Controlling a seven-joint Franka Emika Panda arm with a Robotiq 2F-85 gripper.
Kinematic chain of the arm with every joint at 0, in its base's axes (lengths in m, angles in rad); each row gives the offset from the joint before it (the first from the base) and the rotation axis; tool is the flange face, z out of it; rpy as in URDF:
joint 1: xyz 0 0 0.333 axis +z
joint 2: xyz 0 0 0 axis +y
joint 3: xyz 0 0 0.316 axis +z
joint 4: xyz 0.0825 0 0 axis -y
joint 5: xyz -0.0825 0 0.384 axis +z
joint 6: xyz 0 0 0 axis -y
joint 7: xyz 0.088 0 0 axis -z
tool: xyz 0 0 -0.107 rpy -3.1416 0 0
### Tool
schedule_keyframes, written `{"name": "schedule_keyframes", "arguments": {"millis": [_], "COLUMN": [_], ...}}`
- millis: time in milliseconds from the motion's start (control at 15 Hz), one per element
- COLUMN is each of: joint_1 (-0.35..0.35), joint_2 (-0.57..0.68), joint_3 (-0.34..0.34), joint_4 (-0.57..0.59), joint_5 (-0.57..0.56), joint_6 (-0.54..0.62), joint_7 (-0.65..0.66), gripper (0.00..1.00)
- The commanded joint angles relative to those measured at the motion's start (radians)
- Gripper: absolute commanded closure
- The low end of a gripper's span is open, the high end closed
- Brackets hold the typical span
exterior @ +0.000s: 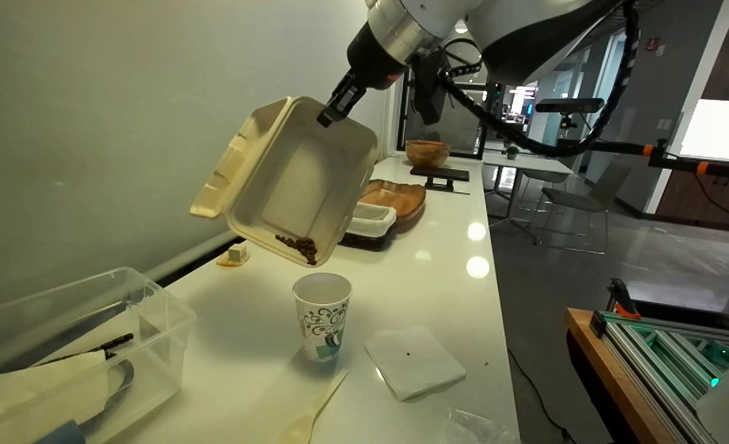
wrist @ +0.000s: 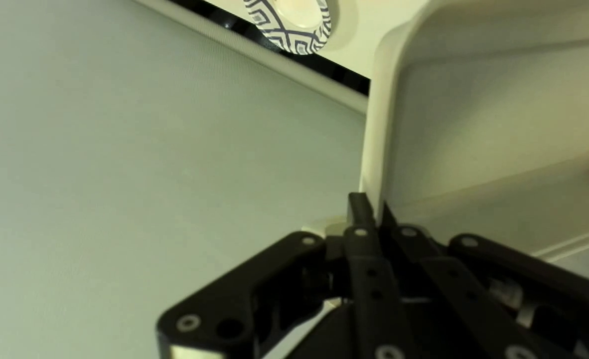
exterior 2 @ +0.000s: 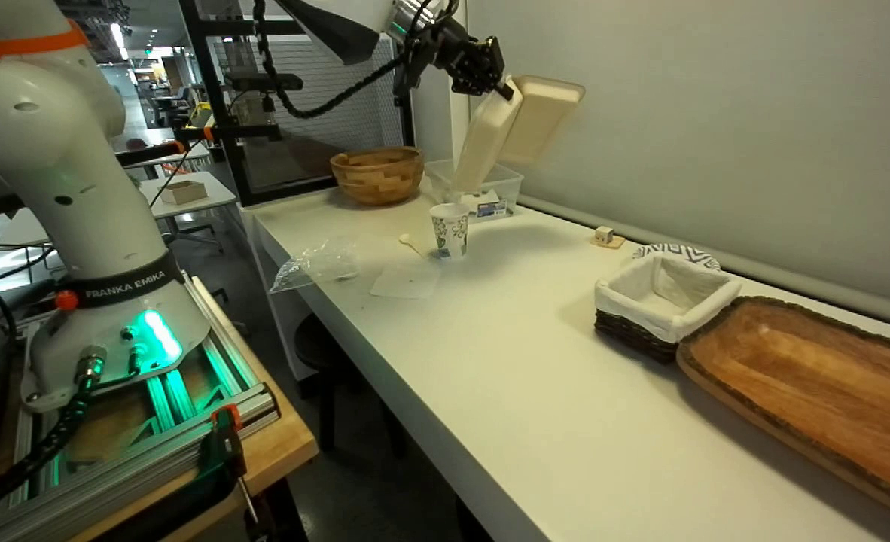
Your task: Pour the contents from the lunch pack into the cup
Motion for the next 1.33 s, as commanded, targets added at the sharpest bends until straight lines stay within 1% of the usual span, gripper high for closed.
{"name": "schedule_keyframes", "arguments": {"millis": [0,133,467,733,1267], "joint_1": [0.000,0.002,0.016,0.012,0.003], "joint_2": [-0.001,0.000,0.010,0.003,-0.031], "joint_3": [0.000,0.004,0.026,0.040,0.036], "joint_4": [0.001,-0.001,-0.008,-0.013,-0.033], "joint_5": [-0.002,-0.008,-0.025,-0.035,-0.069], "joint_6": [0.000,-0.013,-0.015,-0.022,-0.023], "joint_7": [0.001,0.003,0.007,0.000,-0.029], "gripper": [0.97,0.99,0.99,0.99,0.99]}}
